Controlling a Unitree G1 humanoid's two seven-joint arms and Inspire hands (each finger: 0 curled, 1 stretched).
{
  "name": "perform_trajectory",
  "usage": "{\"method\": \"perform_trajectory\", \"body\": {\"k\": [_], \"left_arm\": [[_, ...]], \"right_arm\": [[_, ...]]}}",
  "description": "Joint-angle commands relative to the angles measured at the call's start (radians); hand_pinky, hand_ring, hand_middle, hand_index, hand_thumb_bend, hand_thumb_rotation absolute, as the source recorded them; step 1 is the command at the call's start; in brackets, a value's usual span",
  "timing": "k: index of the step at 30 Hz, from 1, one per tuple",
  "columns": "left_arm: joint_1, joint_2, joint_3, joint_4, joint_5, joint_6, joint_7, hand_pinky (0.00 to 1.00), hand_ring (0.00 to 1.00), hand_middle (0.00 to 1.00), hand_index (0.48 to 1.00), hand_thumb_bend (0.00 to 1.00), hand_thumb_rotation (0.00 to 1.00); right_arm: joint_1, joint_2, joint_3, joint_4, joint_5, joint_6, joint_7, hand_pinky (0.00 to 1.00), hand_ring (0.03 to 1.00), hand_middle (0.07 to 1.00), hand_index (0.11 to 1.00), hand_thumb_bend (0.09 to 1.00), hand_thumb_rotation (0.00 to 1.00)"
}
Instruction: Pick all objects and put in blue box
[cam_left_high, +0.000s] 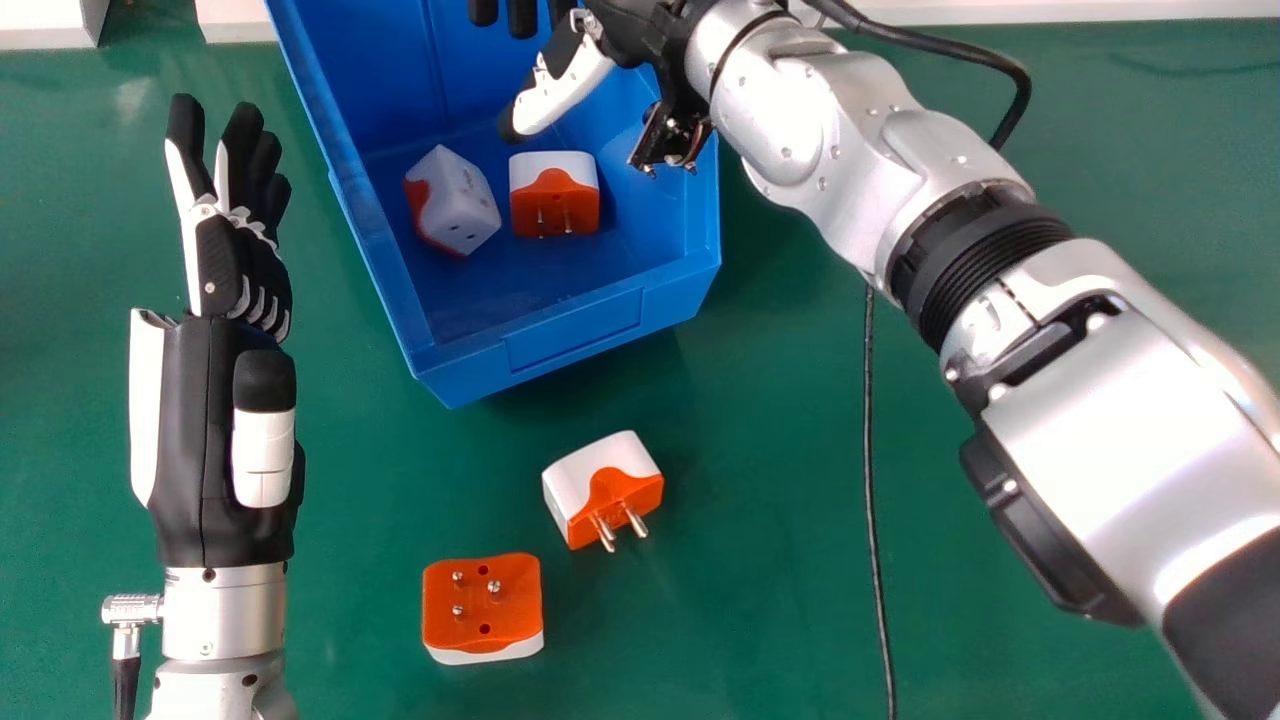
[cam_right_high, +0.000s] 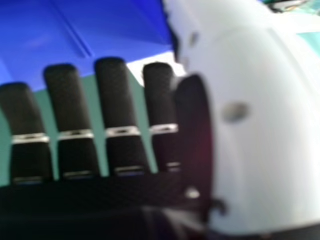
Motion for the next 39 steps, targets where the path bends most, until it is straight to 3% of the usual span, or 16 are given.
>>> {"method": "perform_trajectory", "body": {"k": [1, 5, 8, 14, 18, 27, 32, 39], "left_arm": [[0.012, 0.005, -0.001, -0.023, 0.015, -0.024, 0.006, 1.00, 1.00, 1.00, 1.000, 0.96, 1.00], [0.018, 0.000, -0.004, -0.036, 0.016, -0.020, 0.013, 1.00, 1.00, 1.00, 1.000, 0.95, 1.00], [0.020, -0.001, -0.007, -0.039, 0.009, -0.015, 0.014, 1.00, 1.00, 1.00, 1.000, 0.97, 1.00], [0.020, 0.002, -0.013, -0.038, -0.014, -0.004, 0.003, 1.00, 1.00, 1.00, 1.000, 0.99, 1.00], [0.018, 0.002, -0.013, -0.032, -0.016, -0.005, 0.002, 1.00, 1.00, 1.00, 1.000, 1.00, 1.00], [0.023, -0.003, -0.015, -0.037, -0.020, -0.009, 0.000, 1.00, 1.00, 1.00, 1.000, 1.00, 1.00], [0.029, -0.006, -0.015, -0.042, -0.014, -0.010, 0.004, 1.00, 1.00, 1.00, 1.000, 1.00, 1.00], [0.033, -0.001, -0.018, -0.048, -0.027, -0.007, -0.006, 1.00, 1.00, 1.00, 1.000, 1.00, 1.00]], "right_arm": [[0.001, -0.036, -0.042, -0.048, 0.051, -0.065, 0.012, 0.42, 0.492, 0.571, 0.581, 0.712, 0.03], [0.069, -0.074, -0.087, -0.090, 0.104, -0.187, 0.001, 0.44, 0.521, 0.604, 0.606, 0.784, 0.04], [0.123, -0.110, -0.107, -0.133, 0.124, -0.265, -0.012, 0.44, 0.549, 0.631, 0.627, 0.841, 0.05], [0.264, -0.189, -0.177, -0.276, 0.219, -0.393, 0.072, 0.46, 0.582, 0.660, 0.648, 0.887, 0.09], [0.385, -0.240, -0.206, -0.394, 0.269, -0.458, 0.118, 0.48, 0.611, 0.681, 0.672, 0.910, 0.13], [0.726, -0.326, -0.282, -0.787, 0.453, -0.456, 0.284, 0.56, 0.693, 0.738, 0.728, 0.944, 0.18], [0.880, -0.367, -0.310, -0.902, 0.472, -0.459, 0.311, 0.59, 0.721, 0.760, 0.746, 0.951, 0.19], [1.039, -0.371, -0.329, -0.988, 0.511, -0.431, 0.343, 0.60, 0.720, 0.775, 0.767, 0.950, 0.19]]}}
